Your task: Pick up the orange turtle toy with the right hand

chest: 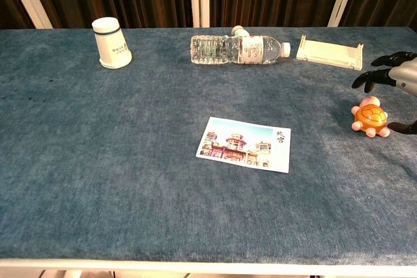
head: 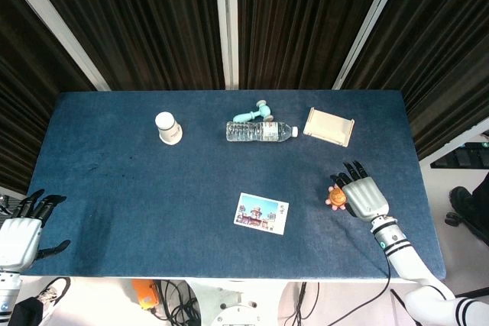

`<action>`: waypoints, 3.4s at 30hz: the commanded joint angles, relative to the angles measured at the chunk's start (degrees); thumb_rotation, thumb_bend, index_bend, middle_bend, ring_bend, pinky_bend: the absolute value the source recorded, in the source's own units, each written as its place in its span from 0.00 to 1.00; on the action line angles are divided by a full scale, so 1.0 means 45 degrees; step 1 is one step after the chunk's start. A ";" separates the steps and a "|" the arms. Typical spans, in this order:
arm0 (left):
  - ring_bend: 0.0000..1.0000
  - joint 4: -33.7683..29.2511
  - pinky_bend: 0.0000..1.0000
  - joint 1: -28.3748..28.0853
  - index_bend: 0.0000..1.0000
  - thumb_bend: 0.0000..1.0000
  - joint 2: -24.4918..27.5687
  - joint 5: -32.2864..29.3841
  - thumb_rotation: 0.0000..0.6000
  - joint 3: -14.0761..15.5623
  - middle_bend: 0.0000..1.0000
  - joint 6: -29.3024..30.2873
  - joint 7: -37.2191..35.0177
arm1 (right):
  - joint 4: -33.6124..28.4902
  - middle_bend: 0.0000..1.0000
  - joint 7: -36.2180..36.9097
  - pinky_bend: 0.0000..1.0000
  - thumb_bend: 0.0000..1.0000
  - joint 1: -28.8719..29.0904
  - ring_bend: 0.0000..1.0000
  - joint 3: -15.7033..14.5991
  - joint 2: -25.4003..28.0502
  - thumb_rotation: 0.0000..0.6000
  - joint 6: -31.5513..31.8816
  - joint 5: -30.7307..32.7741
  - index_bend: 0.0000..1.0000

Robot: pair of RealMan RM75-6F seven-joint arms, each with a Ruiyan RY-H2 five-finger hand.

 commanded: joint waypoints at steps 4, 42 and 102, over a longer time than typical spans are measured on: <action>0.05 0.0126 0.15 0.0017 0.21 0.03 -0.0046 -0.0051 1.00 0.0006 0.18 -0.0020 -0.0125 | 0.0494 0.40 0.0262 0.00 0.26 0.0057 0.06 -0.0235 -0.0415 1.00 0.0347 -0.0379 0.42; 0.05 0.0172 0.15 0.0006 0.21 0.03 -0.0102 -0.0121 1.00 0.0037 0.18 -0.0141 -0.0132 | -0.0456 0.13 -0.0636 0.00 0.19 -0.0433 0.00 -0.0245 0.0183 1.00 0.1199 0.0750 0.04; 0.05 0.0157 0.15 0.0015 0.21 0.03 -0.0043 -0.0137 1.00 0.0110 0.18 -0.0243 -0.0121 | -0.0014 0.33 -0.1055 0.00 0.19 -0.0019 0.00 -0.0217 -0.0589 1.00 0.0711 0.1759 0.27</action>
